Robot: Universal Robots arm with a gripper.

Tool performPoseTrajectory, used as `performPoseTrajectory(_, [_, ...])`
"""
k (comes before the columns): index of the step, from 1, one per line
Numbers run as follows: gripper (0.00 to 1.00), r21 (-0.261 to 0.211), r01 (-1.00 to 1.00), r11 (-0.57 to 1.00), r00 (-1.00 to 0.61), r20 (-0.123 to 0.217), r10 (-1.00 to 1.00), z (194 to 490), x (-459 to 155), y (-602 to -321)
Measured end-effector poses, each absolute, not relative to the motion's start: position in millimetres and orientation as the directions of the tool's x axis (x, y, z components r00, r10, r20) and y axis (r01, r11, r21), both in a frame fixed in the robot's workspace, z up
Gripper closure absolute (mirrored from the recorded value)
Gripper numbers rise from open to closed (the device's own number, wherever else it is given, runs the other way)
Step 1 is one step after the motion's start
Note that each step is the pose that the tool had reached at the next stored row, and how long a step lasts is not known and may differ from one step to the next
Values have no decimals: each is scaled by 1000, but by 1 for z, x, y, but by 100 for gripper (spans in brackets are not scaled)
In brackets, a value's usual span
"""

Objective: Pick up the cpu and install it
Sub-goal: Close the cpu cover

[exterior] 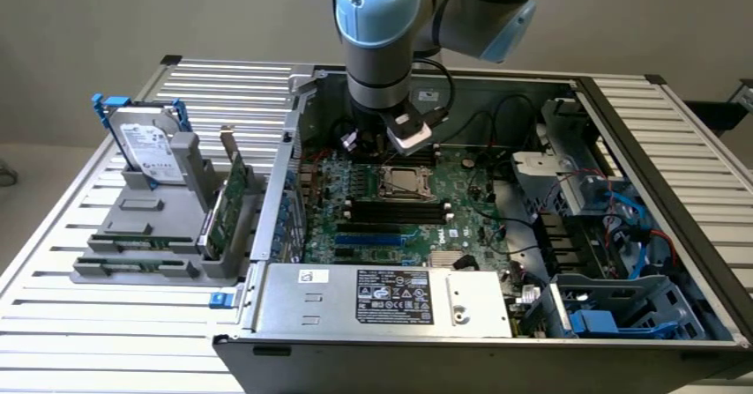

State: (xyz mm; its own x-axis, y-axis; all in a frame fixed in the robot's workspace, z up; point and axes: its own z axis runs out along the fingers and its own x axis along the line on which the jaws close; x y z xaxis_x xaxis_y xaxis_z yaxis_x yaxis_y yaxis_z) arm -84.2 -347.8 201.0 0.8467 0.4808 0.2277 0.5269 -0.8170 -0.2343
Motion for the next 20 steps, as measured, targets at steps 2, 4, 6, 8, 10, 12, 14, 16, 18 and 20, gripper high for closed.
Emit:
performPoseTrajectory(2, [89,-234,527,-817,847,228,481,201,-84,-348])
performPoseTrajectory(4, [89,-234,527,-817,847,228,481,201,-84,-348])
performPoseTrajectory(6, [89,-233,527,-817,847,227,481,201,-84,-348])
performPoseTrajectory(8, [89,-232,527,-818,847,226,482,201,-84,-348])
performPoseTrajectory(10, [89,-230,526,-819,847,225,482,201,-84,-347])
performPoseTrajectory(12, [89,-226,526,-820,847,223,482,201,-84,-344])
performPoseTrajectory(14, [89,-224,526,-821,847,221,482,201,-84,-341])
performPoseTrajectory(16, [89,-224,525,-821,848,221,482,201,-84,-338])
performPoseTrajectory(18, [89,-224,523,-822,849,221,480,202,-84,-337])
performPoseTrajectory(20, [89,-224,520,-824,851,221,477,202,-85,-337])
